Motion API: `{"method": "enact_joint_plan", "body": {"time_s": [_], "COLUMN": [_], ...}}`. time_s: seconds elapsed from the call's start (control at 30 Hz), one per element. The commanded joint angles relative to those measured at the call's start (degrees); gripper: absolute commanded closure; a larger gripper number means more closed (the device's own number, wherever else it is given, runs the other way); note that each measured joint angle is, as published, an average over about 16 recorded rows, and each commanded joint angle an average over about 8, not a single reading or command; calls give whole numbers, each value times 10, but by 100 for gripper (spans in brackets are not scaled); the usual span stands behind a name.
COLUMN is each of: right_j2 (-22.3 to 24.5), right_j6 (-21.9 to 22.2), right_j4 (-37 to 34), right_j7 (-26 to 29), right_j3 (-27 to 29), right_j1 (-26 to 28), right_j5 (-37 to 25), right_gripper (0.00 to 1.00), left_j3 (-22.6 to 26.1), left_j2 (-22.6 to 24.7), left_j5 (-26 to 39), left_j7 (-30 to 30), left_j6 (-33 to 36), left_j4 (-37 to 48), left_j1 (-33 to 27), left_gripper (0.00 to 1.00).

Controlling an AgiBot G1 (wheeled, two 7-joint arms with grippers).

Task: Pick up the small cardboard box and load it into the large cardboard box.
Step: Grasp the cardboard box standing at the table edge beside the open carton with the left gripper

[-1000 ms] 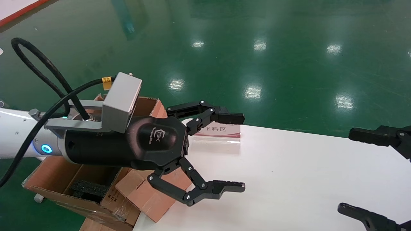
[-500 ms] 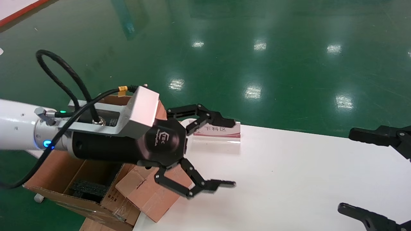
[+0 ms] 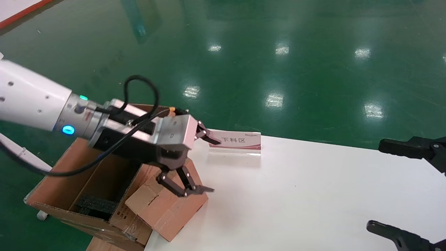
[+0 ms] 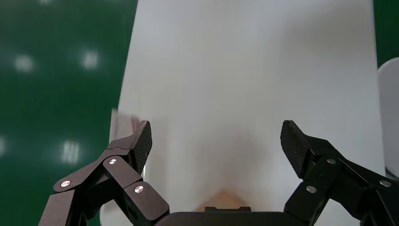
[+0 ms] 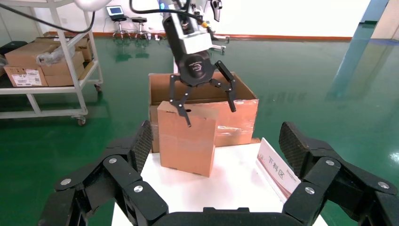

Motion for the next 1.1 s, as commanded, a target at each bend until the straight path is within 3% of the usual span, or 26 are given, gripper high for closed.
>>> {"method": "enact_joint_plan", "body": {"time_s": [0.03, 0.47, 0.67, 1.1], "right_j2": [0, 0, 0, 1], "right_j6": [0, 0, 0, 1], "right_j4": [0, 0, 0, 0], "right_j7": [0, 0, 0, -1], "right_j3": [0, -1, -1, -1], "right_j1": [0, 0, 0, 0], "right_j5": [0, 0, 1, 1], "right_gripper": [0, 0, 0, 0], "left_j3": [36, 216, 293, 444], "left_j2": [4, 24, 35, 45], "left_j5": [16, 82, 79, 66], "left_j7": [-27, -186, -243, -318], "left_j6": [4, 1, 2, -4], "left_j4": [2, -1, -3, -5], "left_j1": [-33, -174, -223, -317], "left_gripper": [0, 0, 0, 0]}}
